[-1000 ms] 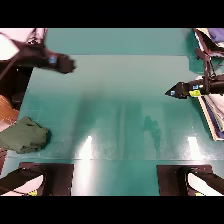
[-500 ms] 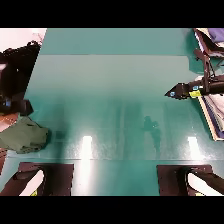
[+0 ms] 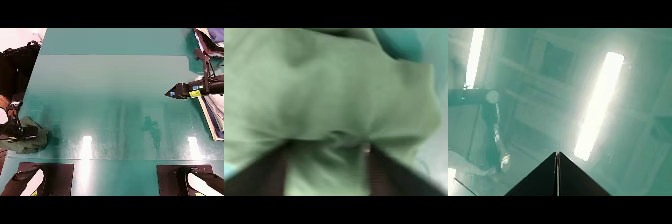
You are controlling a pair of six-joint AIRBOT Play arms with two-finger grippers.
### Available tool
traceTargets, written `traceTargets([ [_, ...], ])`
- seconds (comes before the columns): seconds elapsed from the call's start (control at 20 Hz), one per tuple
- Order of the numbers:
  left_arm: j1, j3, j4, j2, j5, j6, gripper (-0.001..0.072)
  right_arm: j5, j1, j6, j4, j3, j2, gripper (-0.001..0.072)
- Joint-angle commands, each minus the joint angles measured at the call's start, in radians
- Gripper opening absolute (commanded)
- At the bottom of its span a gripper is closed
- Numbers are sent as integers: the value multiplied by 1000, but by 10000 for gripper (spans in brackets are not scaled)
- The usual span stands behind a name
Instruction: Fold the shirts.
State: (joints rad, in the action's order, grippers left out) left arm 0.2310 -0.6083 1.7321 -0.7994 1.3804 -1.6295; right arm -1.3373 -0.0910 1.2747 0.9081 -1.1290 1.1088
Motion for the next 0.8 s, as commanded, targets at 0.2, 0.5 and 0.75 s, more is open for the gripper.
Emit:
traceTargets([
  [0.2, 2, -149, -18, 1, 99, -20, 25, 18, 0, 0, -1, 0, 0, 17],
  [0.5, 2, -732, -366, 63, 105, -12, 25, 80, 5, 0, 4, -143, 0, 17],
  [0.75, 2, -1024, -616, 62, 95, -13, 23, 154, 5, 0, 5, -330, 0, 17],
])
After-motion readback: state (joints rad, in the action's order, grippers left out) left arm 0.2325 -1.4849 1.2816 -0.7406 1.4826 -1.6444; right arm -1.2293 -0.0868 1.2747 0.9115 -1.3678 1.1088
